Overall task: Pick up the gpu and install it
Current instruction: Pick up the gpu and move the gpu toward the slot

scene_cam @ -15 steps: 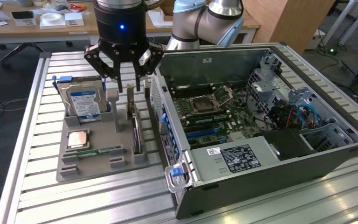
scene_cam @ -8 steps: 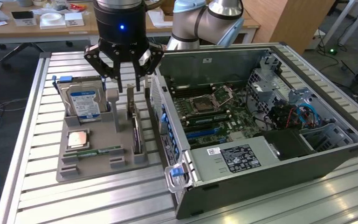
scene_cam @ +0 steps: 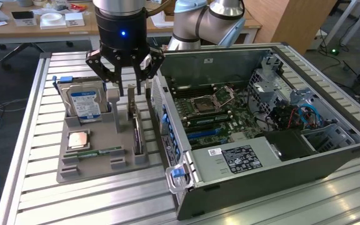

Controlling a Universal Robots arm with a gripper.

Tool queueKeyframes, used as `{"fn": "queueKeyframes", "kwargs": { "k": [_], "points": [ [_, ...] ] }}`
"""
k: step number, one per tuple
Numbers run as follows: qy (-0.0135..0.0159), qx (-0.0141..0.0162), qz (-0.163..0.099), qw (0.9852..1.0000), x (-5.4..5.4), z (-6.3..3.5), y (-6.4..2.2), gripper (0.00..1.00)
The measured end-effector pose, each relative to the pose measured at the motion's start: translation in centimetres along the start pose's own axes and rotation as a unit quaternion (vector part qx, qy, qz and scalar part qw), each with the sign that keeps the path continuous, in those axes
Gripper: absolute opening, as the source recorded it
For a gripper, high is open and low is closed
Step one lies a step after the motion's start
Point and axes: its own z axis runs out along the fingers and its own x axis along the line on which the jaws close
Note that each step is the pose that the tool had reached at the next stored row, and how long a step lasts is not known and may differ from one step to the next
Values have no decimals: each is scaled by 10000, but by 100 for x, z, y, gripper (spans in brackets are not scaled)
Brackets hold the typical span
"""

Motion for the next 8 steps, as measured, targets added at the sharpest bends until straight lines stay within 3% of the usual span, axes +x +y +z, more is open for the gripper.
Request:
{"fn": "queueKeyframes", "kwargs": {
  "k": [8],
  "points": [
    [-1,-1,0,10000,0,6,0,42]
  ]
}}
